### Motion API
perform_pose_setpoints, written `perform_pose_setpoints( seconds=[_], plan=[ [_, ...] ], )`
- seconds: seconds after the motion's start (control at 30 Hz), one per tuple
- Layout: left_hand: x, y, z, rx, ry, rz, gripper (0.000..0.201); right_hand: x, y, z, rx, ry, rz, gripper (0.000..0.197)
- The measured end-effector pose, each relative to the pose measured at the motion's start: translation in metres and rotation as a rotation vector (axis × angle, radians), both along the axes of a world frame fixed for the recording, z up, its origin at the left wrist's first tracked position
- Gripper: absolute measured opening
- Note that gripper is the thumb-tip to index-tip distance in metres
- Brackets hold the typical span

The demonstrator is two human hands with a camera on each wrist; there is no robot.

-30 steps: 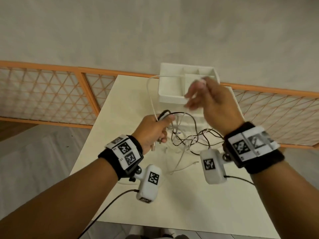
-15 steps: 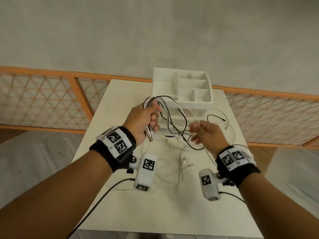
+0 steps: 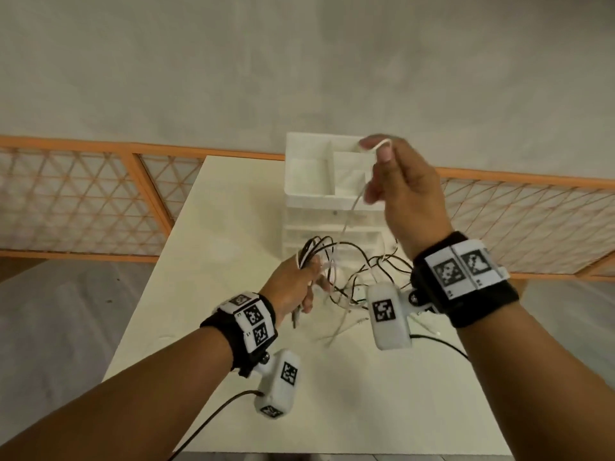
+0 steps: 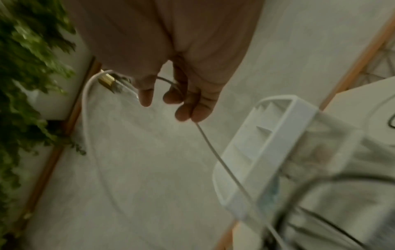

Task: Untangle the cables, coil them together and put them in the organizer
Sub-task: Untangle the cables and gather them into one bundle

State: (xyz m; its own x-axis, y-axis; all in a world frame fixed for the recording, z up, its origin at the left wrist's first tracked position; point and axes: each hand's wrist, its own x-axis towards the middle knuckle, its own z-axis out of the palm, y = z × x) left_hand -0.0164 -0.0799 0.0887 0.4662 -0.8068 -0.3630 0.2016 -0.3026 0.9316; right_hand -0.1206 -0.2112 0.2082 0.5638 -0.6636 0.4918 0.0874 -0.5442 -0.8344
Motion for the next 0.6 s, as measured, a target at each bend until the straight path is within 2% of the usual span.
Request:
perform_pose_setpoints(
  seconds=[0.1,0.23,0.33,0.43,0.5,0.53,0.6],
  plan=[
    [0.018,0.013,-0.013,0.1,-0.254,-0.018,0.025,-0.009,-0.026,0.01,-0.13,-0.064,-0.206,0.024],
    [0.04,0.014,-0.006,0.148,-0.405,0.011,0.021,-0.021,-0.047,-0.001,-0.18,-0.063,-0.426,0.027],
    [0.05,0.013,-0.001,0.225,-0.481,-0.023,0.023,-0.028,-0.062,-0.016,0.048,-0.071,-0.574,0.02],
    [0.054,0.016,-0.002,0.32,-0.546,-0.062,0.023,-0.034,-0.067,-0.025,0.359,-0.199,-0.537,0.015],
    [0.052,0.017,-0.002,0.375,-0.562,-0.061,0.024,-0.033,-0.061,-0.026,0.597,-0.206,-0.392,0.038],
    [0.053,0.015,-0.002,0.403,-0.551,-0.044,0.026,-0.032,-0.058,-0.029,0.658,-0.098,-0.329,0.054],
    [0.054,0.013,-0.001,0.454,-0.487,0.025,0.032,-0.03,-0.05,-0.035,0.6,0.211,-0.261,0.077]
  ],
)
